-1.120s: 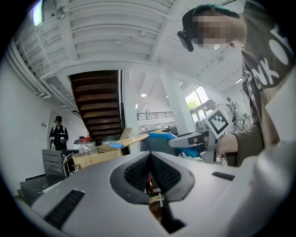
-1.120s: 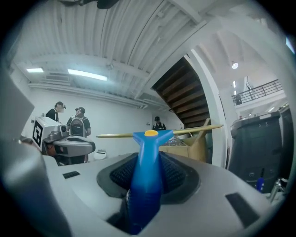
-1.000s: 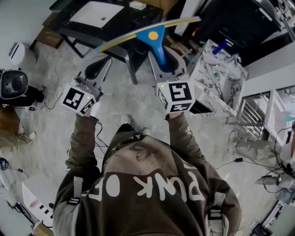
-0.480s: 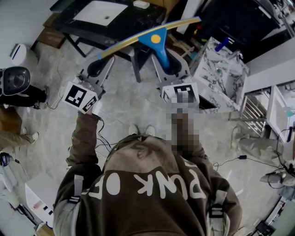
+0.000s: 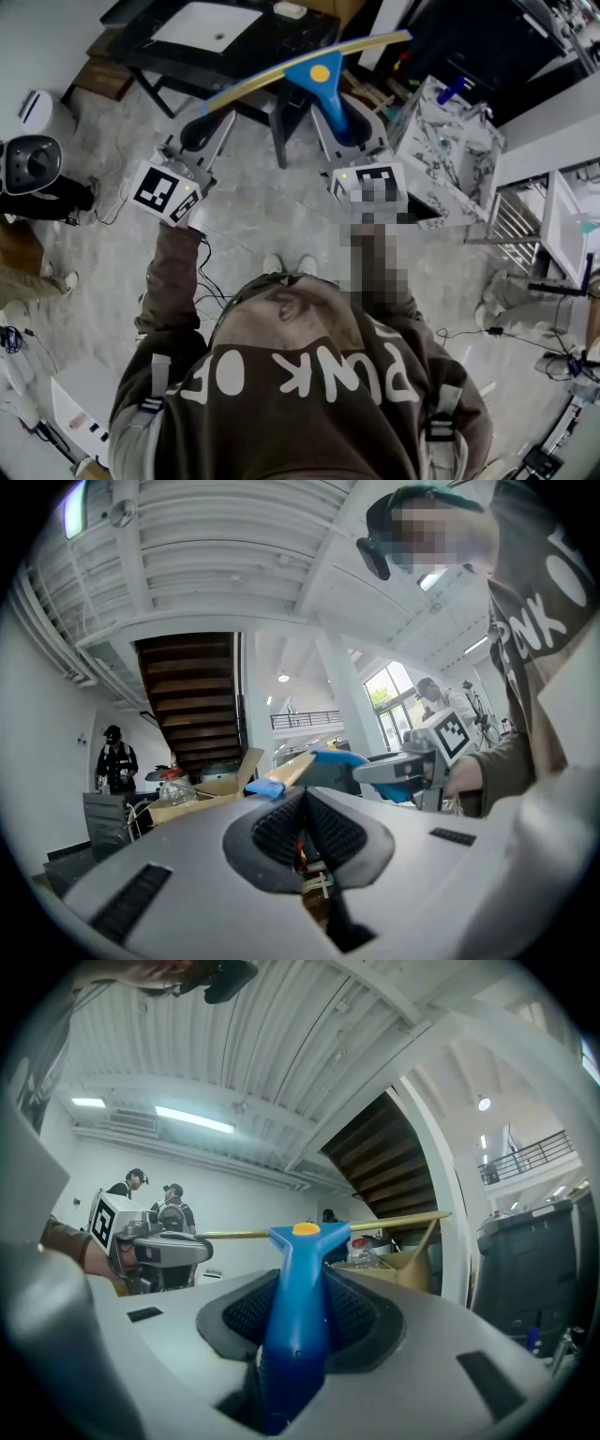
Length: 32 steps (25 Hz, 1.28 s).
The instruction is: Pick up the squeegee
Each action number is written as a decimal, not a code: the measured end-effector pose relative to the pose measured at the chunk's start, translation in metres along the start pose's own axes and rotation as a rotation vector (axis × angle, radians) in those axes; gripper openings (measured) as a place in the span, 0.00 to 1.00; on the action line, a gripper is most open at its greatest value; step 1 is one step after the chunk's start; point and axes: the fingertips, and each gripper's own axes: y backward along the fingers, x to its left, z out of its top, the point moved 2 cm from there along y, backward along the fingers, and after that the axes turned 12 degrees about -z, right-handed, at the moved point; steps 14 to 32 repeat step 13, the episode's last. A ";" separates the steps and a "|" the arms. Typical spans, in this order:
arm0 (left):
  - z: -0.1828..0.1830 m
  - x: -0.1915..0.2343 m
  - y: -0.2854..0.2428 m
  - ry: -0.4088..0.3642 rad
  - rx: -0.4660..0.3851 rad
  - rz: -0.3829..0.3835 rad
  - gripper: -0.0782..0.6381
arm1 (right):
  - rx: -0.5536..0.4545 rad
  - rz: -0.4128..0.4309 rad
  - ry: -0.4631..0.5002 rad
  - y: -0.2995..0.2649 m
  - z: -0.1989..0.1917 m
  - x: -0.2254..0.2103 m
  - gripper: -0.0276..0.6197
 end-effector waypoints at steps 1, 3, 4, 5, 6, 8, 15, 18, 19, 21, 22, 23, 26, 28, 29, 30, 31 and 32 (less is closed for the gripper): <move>0.001 0.000 0.000 -0.001 -0.001 0.000 0.12 | -0.001 -0.001 0.002 0.000 0.001 0.000 0.27; 0.002 0.001 0.001 -0.002 -0.001 -0.001 0.12 | -0.003 -0.004 0.003 -0.001 0.003 0.000 0.27; 0.002 0.001 0.002 -0.003 -0.002 -0.002 0.12 | -0.004 -0.005 0.003 -0.001 0.004 0.000 0.27; 0.003 0.000 0.002 -0.004 -0.003 -0.002 0.12 | -0.005 -0.006 0.003 0.000 0.004 0.000 0.27; 0.003 -0.001 0.002 -0.005 -0.003 -0.002 0.12 | -0.006 -0.007 0.003 0.000 0.005 0.001 0.27; 0.004 -0.003 0.003 -0.007 -0.002 -0.001 0.12 | -0.009 -0.007 0.004 0.002 0.006 0.000 0.27; 0.004 -0.010 0.002 -0.014 -0.004 0.001 0.12 | -0.014 -0.007 0.001 0.008 0.004 -0.002 0.26; 0.004 -0.010 0.002 -0.014 -0.004 0.001 0.12 | -0.014 -0.007 0.001 0.008 0.004 -0.002 0.26; 0.004 -0.010 0.002 -0.014 -0.004 0.001 0.12 | -0.014 -0.007 0.001 0.008 0.004 -0.002 0.26; 0.004 -0.010 0.002 -0.014 -0.004 0.001 0.12 | -0.014 -0.007 0.001 0.008 0.004 -0.002 0.26; 0.004 -0.010 0.002 -0.014 -0.004 0.001 0.12 | -0.014 -0.007 0.001 0.008 0.004 -0.002 0.26; 0.004 -0.010 0.002 -0.014 -0.004 0.001 0.12 | -0.014 -0.007 0.001 0.008 0.004 -0.002 0.26; 0.004 -0.010 0.002 -0.014 -0.004 0.001 0.12 | -0.014 -0.007 0.001 0.008 0.004 -0.002 0.26; 0.004 -0.010 0.002 -0.014 -0.004 0.001 0.12 | -0.014 -0.007 0.001 0.008 0.004 -0.002 0.26; 0.004 -0.010 0.002 -0.014 -0.004 0.001 0.12 | -0.014 -0.007 0.001 0.008 0.004 -0.002 0.26; 0.004 -0.010 0.002 -0.014 -0.004 0.001 0.12 | -0.014 -0.007 0.001 0.008 0.004 -0.002 0.26; 0.004 -0.010 0.002 -0.014 -0.004 0.001 0.12 | -0.014 -0.007 0.001 0.008 0.004 -0.002 0.26; 0.004 -0.010 0.002 -0.014 -0.004 0.001 0.12 | -0.014 -0.007 0.001 0.008 0.004 -0.002 0.26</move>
